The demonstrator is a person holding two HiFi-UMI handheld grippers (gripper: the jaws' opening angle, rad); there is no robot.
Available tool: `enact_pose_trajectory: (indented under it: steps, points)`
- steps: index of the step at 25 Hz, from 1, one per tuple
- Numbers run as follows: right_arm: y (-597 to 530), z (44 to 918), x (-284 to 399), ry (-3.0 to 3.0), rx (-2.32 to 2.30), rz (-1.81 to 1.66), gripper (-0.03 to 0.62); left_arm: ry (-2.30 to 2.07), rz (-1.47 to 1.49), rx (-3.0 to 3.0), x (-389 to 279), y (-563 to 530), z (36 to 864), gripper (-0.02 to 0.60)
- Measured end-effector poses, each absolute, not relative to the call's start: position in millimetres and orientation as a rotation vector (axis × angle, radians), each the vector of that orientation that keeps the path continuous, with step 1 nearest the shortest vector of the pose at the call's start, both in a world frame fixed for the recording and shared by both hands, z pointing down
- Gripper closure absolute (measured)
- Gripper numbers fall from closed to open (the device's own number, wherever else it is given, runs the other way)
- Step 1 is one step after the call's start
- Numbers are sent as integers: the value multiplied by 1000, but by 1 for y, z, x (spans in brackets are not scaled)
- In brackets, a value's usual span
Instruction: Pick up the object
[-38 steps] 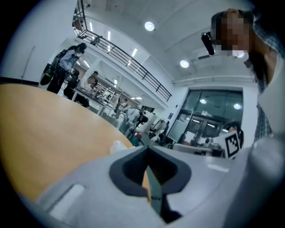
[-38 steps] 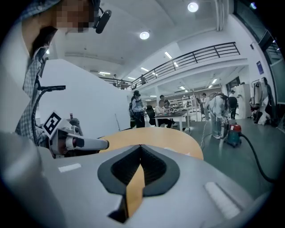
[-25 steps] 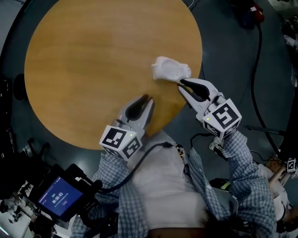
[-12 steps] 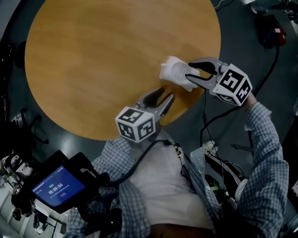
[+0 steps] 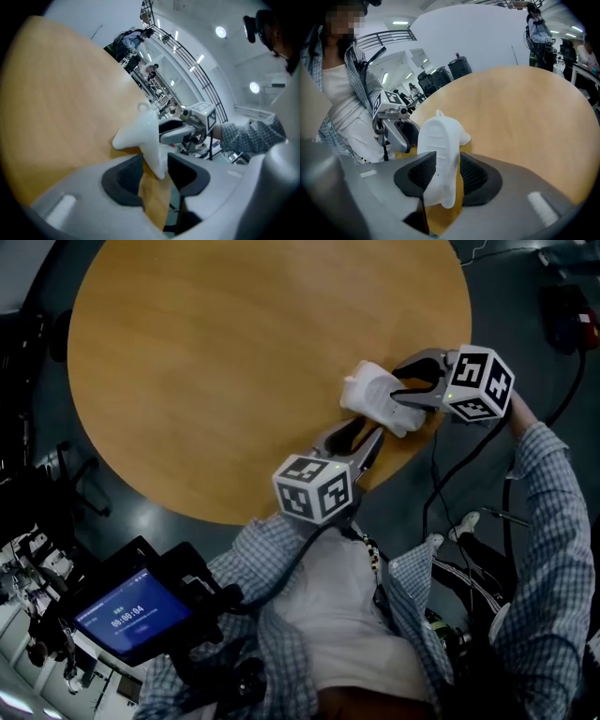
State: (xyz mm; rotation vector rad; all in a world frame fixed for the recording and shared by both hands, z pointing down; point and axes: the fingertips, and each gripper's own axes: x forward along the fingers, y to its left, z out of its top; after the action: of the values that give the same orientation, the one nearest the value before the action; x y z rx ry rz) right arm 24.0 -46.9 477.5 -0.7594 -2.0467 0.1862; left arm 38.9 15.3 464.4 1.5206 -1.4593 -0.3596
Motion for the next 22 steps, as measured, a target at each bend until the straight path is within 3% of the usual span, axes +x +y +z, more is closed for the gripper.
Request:
enact_pose_trajectory:
  steps: [5, 9, 22]
  points:
    - [-34, 484, 25, -1965, -805, 278, 431, -1431, -392, 1478, 40, 18, 465, 423]
    - [-27, 481, 28, -1979, -803, 348, 436, -1428, -371, 1426, 39, 21, 470, 464]
    - [-27, 473, 28, -2037, -742, 399, 438, -1411, -382, 1381, 35, 19, 467, 460]
